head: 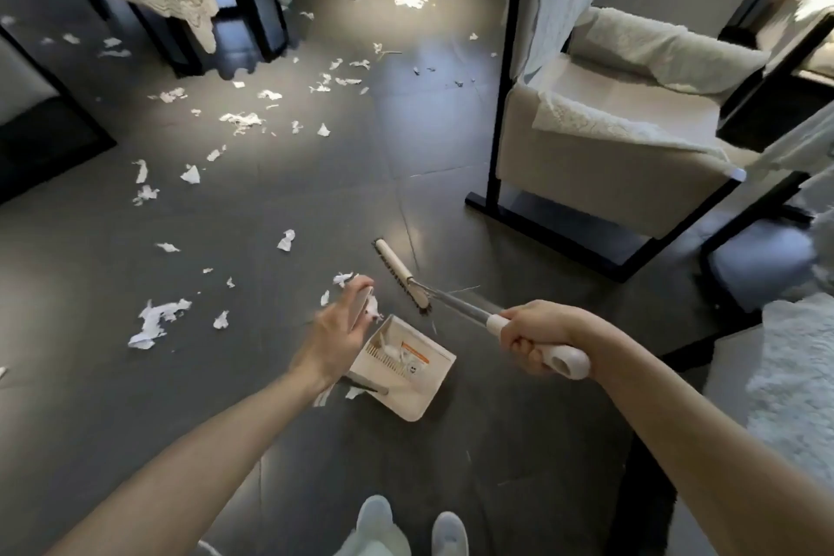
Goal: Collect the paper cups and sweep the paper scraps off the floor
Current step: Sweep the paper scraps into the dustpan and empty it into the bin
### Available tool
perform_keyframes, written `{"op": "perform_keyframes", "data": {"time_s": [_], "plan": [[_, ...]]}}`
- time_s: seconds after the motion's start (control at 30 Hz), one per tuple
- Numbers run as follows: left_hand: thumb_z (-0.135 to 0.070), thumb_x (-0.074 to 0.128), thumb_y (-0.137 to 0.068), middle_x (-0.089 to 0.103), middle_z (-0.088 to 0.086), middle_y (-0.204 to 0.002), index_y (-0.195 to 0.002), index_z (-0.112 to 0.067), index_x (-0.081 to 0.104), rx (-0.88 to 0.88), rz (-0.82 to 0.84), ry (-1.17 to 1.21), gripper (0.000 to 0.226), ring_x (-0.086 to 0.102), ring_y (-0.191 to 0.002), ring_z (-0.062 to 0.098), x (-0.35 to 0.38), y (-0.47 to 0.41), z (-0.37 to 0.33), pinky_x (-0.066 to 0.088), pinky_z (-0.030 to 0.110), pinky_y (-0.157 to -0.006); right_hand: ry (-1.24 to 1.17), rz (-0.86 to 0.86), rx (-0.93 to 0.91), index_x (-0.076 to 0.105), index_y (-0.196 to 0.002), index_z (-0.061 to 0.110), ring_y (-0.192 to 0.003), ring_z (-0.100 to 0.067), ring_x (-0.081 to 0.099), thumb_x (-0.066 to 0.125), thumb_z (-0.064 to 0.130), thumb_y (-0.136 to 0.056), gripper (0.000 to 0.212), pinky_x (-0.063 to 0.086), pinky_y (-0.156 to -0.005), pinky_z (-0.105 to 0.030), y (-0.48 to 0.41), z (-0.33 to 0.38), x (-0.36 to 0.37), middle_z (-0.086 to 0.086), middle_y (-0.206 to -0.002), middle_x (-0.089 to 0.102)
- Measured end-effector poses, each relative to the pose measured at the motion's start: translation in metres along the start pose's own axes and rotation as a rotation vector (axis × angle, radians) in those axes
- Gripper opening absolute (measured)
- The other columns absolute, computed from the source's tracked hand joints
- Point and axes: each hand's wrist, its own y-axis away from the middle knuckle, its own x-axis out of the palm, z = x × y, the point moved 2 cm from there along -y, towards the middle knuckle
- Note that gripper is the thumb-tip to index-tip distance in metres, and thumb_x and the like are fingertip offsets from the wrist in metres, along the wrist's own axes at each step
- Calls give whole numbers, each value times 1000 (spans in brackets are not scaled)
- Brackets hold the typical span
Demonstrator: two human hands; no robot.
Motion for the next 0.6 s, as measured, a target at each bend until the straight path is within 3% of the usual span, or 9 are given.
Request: {"op": "perform_keyframes", "data": {"time_s": [0.13,0.2,0.33,0.43,0.53,0.6], "plan": [[-10,58,-90,67,3,-106,-115,-46,36,-96,-147,20,49,65,-94,23,-22,73,16,43,26,-74,473,-132,-214,64,-109,-2,-66,-24,53,47,3,-82,32,45,-61,-34,-33,-3,40,-11,-74,58],[-9,59,-90,67,2,-98,-113,-48,37,-155,-212,49,51,67,-89,21,-32,112,27,45,25,-71,513,-158,-255,63,-108,0,-67,-24,53,44,8,-89,28,44,-60,-33,-56,-12,60,-13,-81,59],[-16,62,-89,60,-24,-73,-112,-52,37,-302,-300,-39,49,58,-64,-10,-48,191,44,41,5,-59,559,-157,-273,61,-110,-4,-56,-19,50,40,12,-95,30,42,-55,-30,-90,-20,94,-10,-69,56],[-18,62,-89,62,-23,-80,-113,-49,41,-401,-359,-33,44,59,-63,0,-50,235,56,40,11,-60,606,-118,-240,61,-108,-10,-62,-25,53,42,9,-93,31,46,-63,-34,-105,-24,115,-16,-75,59],[-16,60,-90,62,-14,-99,-123,-33,48,-474,-384,-1,38,64,-86,17,-41,257,73,35,19,-64,742,-75,-224,58,-114,-11,-63,-22,51,42,9,-94,33,48,-61,-28,-103,-32,135,-14,-83,57],[-14,59,-91,62,-11,-103,-126,-29,49,-490,-381,8,39,64,-92,22,-31,260,84,35,22,-68,847,-48,-199,58,-117,-6,-76,-25,56,41,7,-93,31,53,-71,-28,-91,-37,147,-12,-90,56]]}}
